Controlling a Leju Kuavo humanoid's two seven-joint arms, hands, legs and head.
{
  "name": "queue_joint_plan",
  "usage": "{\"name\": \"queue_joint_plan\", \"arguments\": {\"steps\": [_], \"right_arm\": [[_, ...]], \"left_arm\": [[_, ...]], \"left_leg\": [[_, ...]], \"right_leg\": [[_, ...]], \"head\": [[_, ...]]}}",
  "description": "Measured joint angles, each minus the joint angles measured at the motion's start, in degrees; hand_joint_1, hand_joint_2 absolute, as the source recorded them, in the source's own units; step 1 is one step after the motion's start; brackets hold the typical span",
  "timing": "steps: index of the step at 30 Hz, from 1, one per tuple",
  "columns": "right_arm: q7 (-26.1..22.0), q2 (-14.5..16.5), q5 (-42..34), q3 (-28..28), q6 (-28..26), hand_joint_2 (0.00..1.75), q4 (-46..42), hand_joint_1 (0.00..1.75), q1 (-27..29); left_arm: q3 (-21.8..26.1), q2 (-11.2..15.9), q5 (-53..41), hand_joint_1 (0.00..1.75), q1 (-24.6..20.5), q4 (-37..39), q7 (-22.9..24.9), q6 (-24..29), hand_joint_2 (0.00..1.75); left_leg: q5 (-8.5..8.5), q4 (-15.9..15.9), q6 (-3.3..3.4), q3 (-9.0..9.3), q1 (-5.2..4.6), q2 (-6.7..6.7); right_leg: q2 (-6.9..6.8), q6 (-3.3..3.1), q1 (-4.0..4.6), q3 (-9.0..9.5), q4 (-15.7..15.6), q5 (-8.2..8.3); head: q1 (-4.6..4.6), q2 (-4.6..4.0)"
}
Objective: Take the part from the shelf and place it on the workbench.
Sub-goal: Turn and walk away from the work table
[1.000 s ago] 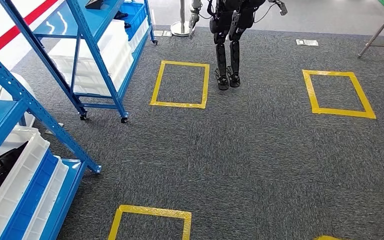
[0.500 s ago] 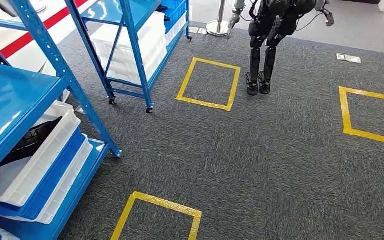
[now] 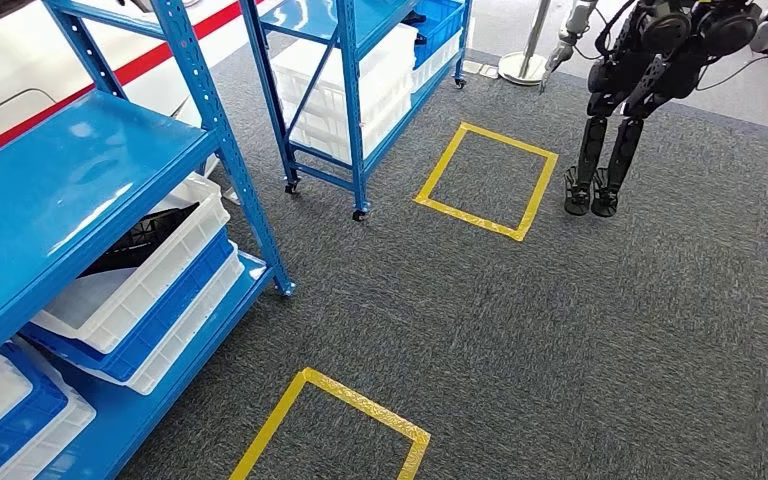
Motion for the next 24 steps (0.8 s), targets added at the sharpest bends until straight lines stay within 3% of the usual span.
{"name": "queue_joint_plan", "arguments": {"steps": [2,4,5,6,7,8,10,12,13,14,15,17,19,21,22,24], "right_arm": [[0.0,0.0,0.0,0.0,0.0,0.00,0.0,0.00,0.1],[0.0,0.1,-0.1,0.0,0.0,0.00,0.0,0.00,0.3],[0.0,0.1,-0.1,0.0,0.0,0.00,0.0,0.00,0.4],[0.0,0.0,-0.1,0.0,0.0,0.00,0.0,0.00,0.5],[0.0,0.0,-0.1,0.0,0.0,0.00,0.0,0.00,0.5],[0.0,0.0,-0.1,0.0,0.0,0.00,0.0,0.00,0.4],[0.0,0.0,-0.1,0.0,0.0,0.00,0.0,0.00,0.4],[0.0,0.0,-0.2,0.0,0.0,0.00,0.0,0.00,0.4],[0.0,0.0,-0.2,0.0,0.0,0.00,0.0,0.00,0.3],[0.0,0.1,-0.2,0.0,0.0,0.00,0.0,0.00,0.2],[0.0,0.1,-0.3,0.0,0.0,0.00,0.0,0.00,0.0],[0.0,0.1,-0.4,0.0,-0.1,0.00,0.0,0.00,-0.1],[0.0,0.2,-0.4,-0.1,-0.1,0.00,0.0,0.00,0.1],[0.0,0.1,-0.4,-0.1,-0.1,0.00,0.0,0.00,0.3],[0.0,0.1,-0.5,-0.2,-0.1,0.00,0.0,0.00,0.4],[0.0,0.0,-0.4,-0.3,-0.1,0.00,0.0,0.00,0.4]], "left_arm": [[0.0,0.0,0.0,0.00,0.0,0.0,0.0,-0.1,0.00],[0.0,0.0,0.0,0.00,-0.2,0.0,0.0,-0.3,0.00],[0.0,0.0,0.0,0.00,-0.3,0.0,0.0,-0.4,0.00],[0.0,0.0,0.0,0.00,-0.2,0.0,0.0,-0.5,0.00],[0.0,-0.1,0.0,0.00,-0.2,0.0,0.0,-0.5,0.00],[0.0,-0.1,0.0,0.00,-0.2,0.0,0.0,-0.5,0.00],[0.0,-0.1,0.0,0.00,-0.3,0.0,0.0,-0.7,0.00],[-0.1,-0.1,0.0,0.00,-0.6,0.0,0.0,-0.9,0.00],[-0.1,0.0,0.0,0.00,-0.7,0.0,0.0,-1.0,0.00],[-0.1,0.0,0.0,0.00,-0.8,0.0,0.0,-1.1,0.00],[-0.1,0.0,-0.1,0.00,-0.7,0.0,0.0,-1.3,0.00],[-0.2,-0.1,-0.2,0.00,-0.6,0.0,0.0,-1.6,0.00],[-0.2,-0.1,-0.3,0.00,-0.7,0.0,-0.1,-2.0,0.00],[-0.2,-0.1,-0.5,0.00,-0.6,0.0,-0.6,-2.8,0.00],[-0.2,-0.1,-0.5,0.00,-0.6,0.0,-0.9,-3.3,0.00],[-0.2,-0.1,-0.5,0.00,-0.5,0.0,-1.2,-3.9,0.00]], "left_leg": [[-2.37,3.6,-0.37,-1.85,0.06,2.97],[-6.45,11.0,-0.69,-5.39,0.04,6.28],[-7.83,14.5,-0.84,-7.00,0.10,6.90],[-8.20,16.3,-0.96,-7.81,0.18,7.21],[-7.55,16.2,-1.04,-7.54,0.28,7.48],[-6.05,13.8,-1.08,-6.11,0.38,7.97],[-2.88,6.0,-1.02,-1.51,0.36,10.98],[-1.77,1.2,-0.56,1.19,0.03,13.12],[-1.84,0.6,-0.24,1.36,-0.24,12.96],[-1.71,0.4,0.25,1.23,-0.41,11.98],[-1.41,0.1,0.70,1.27,-0.41,11.23],[-0.62,-0.7,1.68,1.38,-0.13,9.67],[-0.14,-1.0,2.23,1.18,0.08,7.95],[-0.02,-1.0,2.25,0.97,0.08,5.99],[0.02,-1.0,2.18,0.96,0.11,4.98],[0.08,-0.9,1.90,1.07,0.24,3.07]], "right_leg": [[-1.55,-1.07,-0.21,-0.03,-0.2,0.34],[-3.33,-1.75,0.20,-0.20,-0.2,0.37],[-4.28,-1.87,0.37,-0.28,-0.1,0.33],[-5.18,-1.92,0.47,-0.39,-0.1,0.29],[-5.99,-1.96,0.52,-0.51,-0.1,0.24],[-6.76,-1.96,0.54,-0.54,-0.1,0.16],[-8.08,-1.72,0.81,-0.20,-0.1,-0.16],[-9.39,-1.16,1.24,0.25,0.0,-0.52],[-10.11,-0.88,1.38,0.34,-0.1,-0.61],[-10.92,-0.59,1.44,0.63,-0.2,-0.63],[-10.91,-0.30,1.38,0.73,0.0,-0.79],[-7.84,-0.04,1.15,-0.32,2.7,-2.48],[-3.75,-0.33,0.79,-3.63,9.7,-5.84],[-2.59,-0.12,0.62,-6.76,15.9,-7.88],[-2.43,0.34,0.55,-7.05,16.3,-7.54],[-1.67,1.57,0.12,-4.64,10.6,-4.46]], "head": [[-0.37,0.00],[-0.71,0.00],[-0.73,0.00],[-0.73,0.00],[-0.75,0.00],[-0.76,0.00],[-0.82,0.00],[-0.67,0.00],[-0.57,0.00],[-0.43,0.00],[-0.38,0.00],[-0.21,0.00],[0.04,0.01],[0.05,0.01],[0.05,0.00],[0.06,0.00]]}}
